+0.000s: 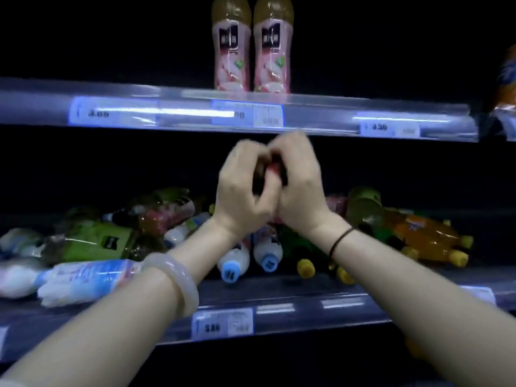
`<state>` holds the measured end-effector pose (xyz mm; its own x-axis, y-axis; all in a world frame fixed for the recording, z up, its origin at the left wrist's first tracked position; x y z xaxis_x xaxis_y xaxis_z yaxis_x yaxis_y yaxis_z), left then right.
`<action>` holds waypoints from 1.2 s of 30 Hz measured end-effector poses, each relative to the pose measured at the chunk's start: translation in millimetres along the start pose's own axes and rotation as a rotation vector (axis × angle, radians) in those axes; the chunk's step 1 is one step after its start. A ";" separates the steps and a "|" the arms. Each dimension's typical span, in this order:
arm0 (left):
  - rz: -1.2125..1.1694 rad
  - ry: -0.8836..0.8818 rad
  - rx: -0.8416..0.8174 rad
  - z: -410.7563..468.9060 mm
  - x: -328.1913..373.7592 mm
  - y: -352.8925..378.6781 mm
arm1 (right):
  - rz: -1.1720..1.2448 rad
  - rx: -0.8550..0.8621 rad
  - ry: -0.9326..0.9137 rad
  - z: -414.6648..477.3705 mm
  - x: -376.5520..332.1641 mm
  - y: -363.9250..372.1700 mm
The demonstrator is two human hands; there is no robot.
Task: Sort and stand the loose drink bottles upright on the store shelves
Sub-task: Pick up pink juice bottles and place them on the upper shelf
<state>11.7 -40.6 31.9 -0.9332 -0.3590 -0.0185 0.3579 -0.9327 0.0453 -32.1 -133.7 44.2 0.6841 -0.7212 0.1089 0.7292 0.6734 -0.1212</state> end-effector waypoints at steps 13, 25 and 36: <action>-0.195 -1.135 -0.962 -67.1 -103.8 83.3 | -0.566 -0.766 0.903 -82.2 136.5 60.1; -0.730 -1.588 -0.388 -62.0 -95.9 121.8 | 0.346 -0.168 1.185 -83.7 132.7 18.0; -0.786 -1.234 -0.583 -54.6 -92.0 137.4 | -0.775 -0.976 0.934 -93.1 218.8 -3.4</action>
<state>148.6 -137.6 -14.7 -0.2312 0.1807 0.9560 -0.5193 -0.8538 0.0358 113.8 -308.9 -23.5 -0.3634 -0.9212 -0.1391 0.3424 0.0068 -0.9395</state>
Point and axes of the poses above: each hand's wrist, its own z-axis towards the middle knuckle, its own y-axis out of the palm, x = y × z, the point moved 1 cm from there along z, towards the middle knuckle, and after that the axes turned 15 degrees about z, right-handed, at the moved point
